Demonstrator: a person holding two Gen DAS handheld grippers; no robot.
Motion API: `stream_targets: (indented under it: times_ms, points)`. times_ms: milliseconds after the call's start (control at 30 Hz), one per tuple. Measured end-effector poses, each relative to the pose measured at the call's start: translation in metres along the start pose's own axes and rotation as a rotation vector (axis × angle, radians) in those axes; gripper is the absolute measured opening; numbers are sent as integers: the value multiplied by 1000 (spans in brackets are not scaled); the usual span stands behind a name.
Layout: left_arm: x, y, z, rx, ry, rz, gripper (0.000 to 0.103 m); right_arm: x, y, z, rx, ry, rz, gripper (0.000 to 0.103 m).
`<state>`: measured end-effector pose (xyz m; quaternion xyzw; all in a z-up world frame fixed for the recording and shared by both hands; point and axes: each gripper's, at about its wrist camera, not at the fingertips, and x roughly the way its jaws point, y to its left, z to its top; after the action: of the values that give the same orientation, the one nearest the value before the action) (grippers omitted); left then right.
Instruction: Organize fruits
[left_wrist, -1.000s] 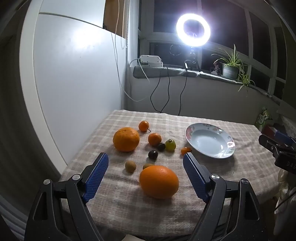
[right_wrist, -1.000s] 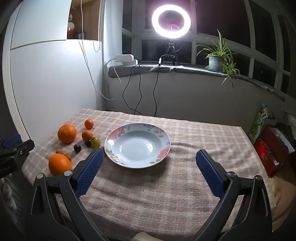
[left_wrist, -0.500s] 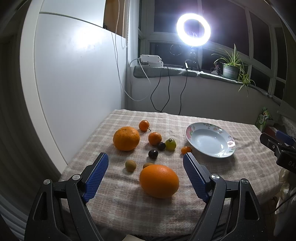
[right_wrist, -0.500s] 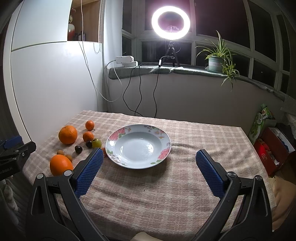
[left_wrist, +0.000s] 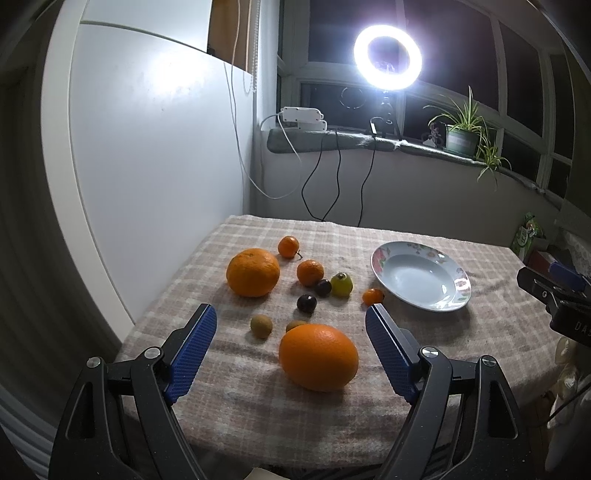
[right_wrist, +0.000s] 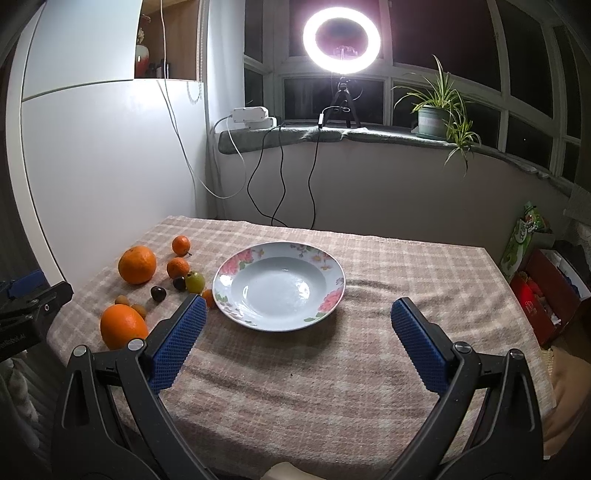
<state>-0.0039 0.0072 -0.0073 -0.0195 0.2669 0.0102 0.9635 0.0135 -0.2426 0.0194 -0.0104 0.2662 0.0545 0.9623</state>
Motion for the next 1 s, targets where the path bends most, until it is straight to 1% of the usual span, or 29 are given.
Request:
stream_targets:
  times_ms: [633, 1000]
  points:
    - [4, 5, -5, -17, 9, -2, 83, 3, 5, -3, -9, 12, 16, 102]
    - [13, 11, -9, -27, 29, -3, 83, 14, 12, -5, -17, 36, 58, 102]
